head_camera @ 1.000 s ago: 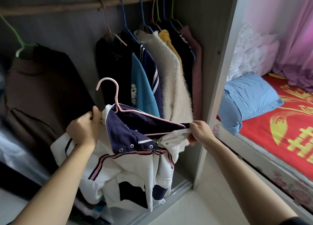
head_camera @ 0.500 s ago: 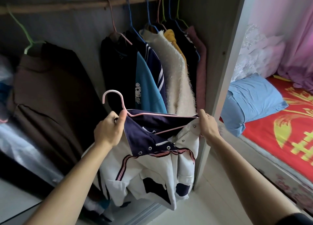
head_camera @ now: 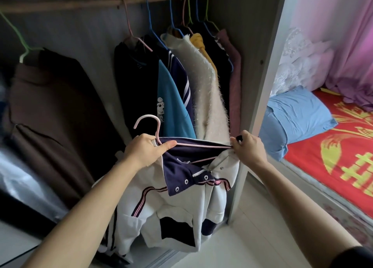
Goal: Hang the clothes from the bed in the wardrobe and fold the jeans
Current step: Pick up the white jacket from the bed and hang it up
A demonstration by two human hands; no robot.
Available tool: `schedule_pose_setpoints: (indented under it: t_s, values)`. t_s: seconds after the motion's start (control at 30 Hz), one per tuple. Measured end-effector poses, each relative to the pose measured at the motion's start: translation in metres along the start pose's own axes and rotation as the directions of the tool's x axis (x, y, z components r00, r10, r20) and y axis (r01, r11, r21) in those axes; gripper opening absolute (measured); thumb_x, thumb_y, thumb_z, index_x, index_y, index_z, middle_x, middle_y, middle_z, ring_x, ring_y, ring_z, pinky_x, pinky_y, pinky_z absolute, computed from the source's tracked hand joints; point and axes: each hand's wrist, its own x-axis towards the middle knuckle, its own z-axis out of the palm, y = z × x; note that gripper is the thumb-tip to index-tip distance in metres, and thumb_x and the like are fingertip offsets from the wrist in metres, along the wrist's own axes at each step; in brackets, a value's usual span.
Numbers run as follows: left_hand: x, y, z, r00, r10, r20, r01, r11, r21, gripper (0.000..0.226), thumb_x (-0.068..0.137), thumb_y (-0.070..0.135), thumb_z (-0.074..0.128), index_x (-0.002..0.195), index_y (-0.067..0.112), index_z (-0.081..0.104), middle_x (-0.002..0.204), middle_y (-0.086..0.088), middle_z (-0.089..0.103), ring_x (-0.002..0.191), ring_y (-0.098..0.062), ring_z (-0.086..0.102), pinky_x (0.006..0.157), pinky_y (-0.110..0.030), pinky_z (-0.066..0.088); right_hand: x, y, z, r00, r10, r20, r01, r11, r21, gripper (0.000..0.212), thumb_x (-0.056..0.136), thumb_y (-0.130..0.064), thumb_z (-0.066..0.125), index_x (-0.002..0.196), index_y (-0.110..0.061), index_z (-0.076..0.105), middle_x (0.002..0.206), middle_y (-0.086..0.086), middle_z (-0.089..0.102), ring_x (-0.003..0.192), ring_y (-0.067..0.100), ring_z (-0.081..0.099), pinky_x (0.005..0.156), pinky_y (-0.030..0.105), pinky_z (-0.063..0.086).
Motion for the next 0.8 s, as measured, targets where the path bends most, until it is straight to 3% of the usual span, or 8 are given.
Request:
schedule_pose_setpoints:
  t_s: [0.13,0.23,0.37,0.43,0.5,0.67,0.73,0.8]
  values:
    - [0.004,-0.001,-0.012,0.973,0.041,0.226,-0.015,0.993,-0.118,0.077,0.076,0.061,0.074,0.038,0.017,0.022,0.039,0.008,0.024,0.037,-0.012,0.024,0.046,-0.027,0.022,0.004,0.0,-0.001,1.0,-0.011,-0.003,0.011,0.999,0.044,0.039,0.096,-0.037,0.061,0.073,-0.016,0.037,0.069,0.001,0.049,0.068,0.029,0.049,0.057,0.035,0.033]
    - [0.001,0.0,-0.017,0.942,0.042,0.332,0.009,0.989,-0.149,0.077,0.08,0.055,0.074,0.037,0.02,0.019,0.039,0.008,0.02,0.035,-0.012,0.019,0.041,-0.023,0.018,0.003,-0.005,-0.003,0.998,-0.056,-0.002,0.056,0.998,0.021,0.042,0.096,-0.038,0.06,0.072,-0.018,0.034,0.065,-0.004,0.044,0.067,0.027,0.046,0.055,0.035,0.03]
    - [0.01,0.009,-0.019,0.961,-0.052,0.271,0.092,0.986,-0.139,0.067,0.079,0.054,0.075,0.042,0.024,0.028,0.038,0.011,0.028,0.033,-0.008,0.029,0.042,-0.019,0.029,-0.012,-0.02,0.01,0.986,-0.165,0.012,0.163,0.983,0.082,0.038,0.097,-0.035,0.061,0.075,-0.015,0.036,0.066,-0.004,0.046,0.066,0.025,0.044,0.059,0.034,0.03]
    - [0.01,0.011,-0.016,0.963,-0.072,0.259,0.103,0.989,-0.11,0.06,0.08,0.054,0.074,0.048,0.019,0.038,0.038,0.012,0.035,0.037,-0.006,0.037,0.049,-0.021,0.035,-0.017,-0.021,0.014,0.988,-0.155,0.022,0.151,0.981,0.123,0.043,0.097,-0.034,0.061,0.07,-0.022,0.031,0.064,-0.007,0.045,0.065,0.024,0.045,0.059,0.034,0.028]
    - [0.005,0.011,-0.01,0.956,-0.083,0.283,0.112,0.99,-0.088,0.06,0.081,0.053,0.074,0.045,0.019,0.041,0.033,0.013,0.037,0.033,-0.002,0.038,0.045,-0.017,0.033,-0.018,-0.016,0.015,0.993,-0.112,0.039,0.106,0.984,0.141,0.045,0.097,-0.033,0.062,0.068,-0.023,0.029,0.064,-0.009,0.045,0.066,0.023,0.046,0.059,0.033,0.028]
    - [-0.004,0.012,0.005,0.955,-0.113,0.275,0.132,0.99,-0.051,0.06,0.08,0.06,0.07,0.049,0.018,0.042,0.042,0.011,0.042,0.045,-0.007,0.046,0.056,-0.023,0.039,-0.021,-0.011,0.017,0.999,-0.036,-0.023,0.04,0.973,0.226,0.036,0.097,-0.032,0.063,0.083,-0.003,0.048,0.079,0.008,0.062,0.074,0.028,0.054,0.062,0.035,0.034]
    - [-0.006,0.007,0.003,0.956,-0.12,0.269,0.159,0.979,-0.129,0.057,0.079,0.061,0.071,0.048,0.02,0.045,0.036,0.013,0.043,0.041,-0.004,0.046,0.05,-0.018,0.038,-0.022,-0.009,0.015,0.999,-0.027,-0.027,0.033,0.96,0.277,0.036,0.094,-0.035,0.067,0.082,-0.005,0.05,0.078,0.006,0.063,0.074,0.024,0.055,0.061,0.033,0.035]
    - [-0.007,-0.002,-0.003,0.95,-0.131,0.285,0.203,0.949,-0.242,0.055,0.077,0.063,0.071,0.052,0.016,0.057,0.044,0.011,0.056,0.046,-0.002,0.056,0.051,-0.015,0.042,-0.02,-0.003,0.008,0.998,0.057,0.0,-0.053,0.922,0.385,0.038,0.089,-0.041,0.072,0.081,-0.007,0.056,0.075,0.002,0.065,0.07,0.019,0.058,0.06,0.031,0.04]
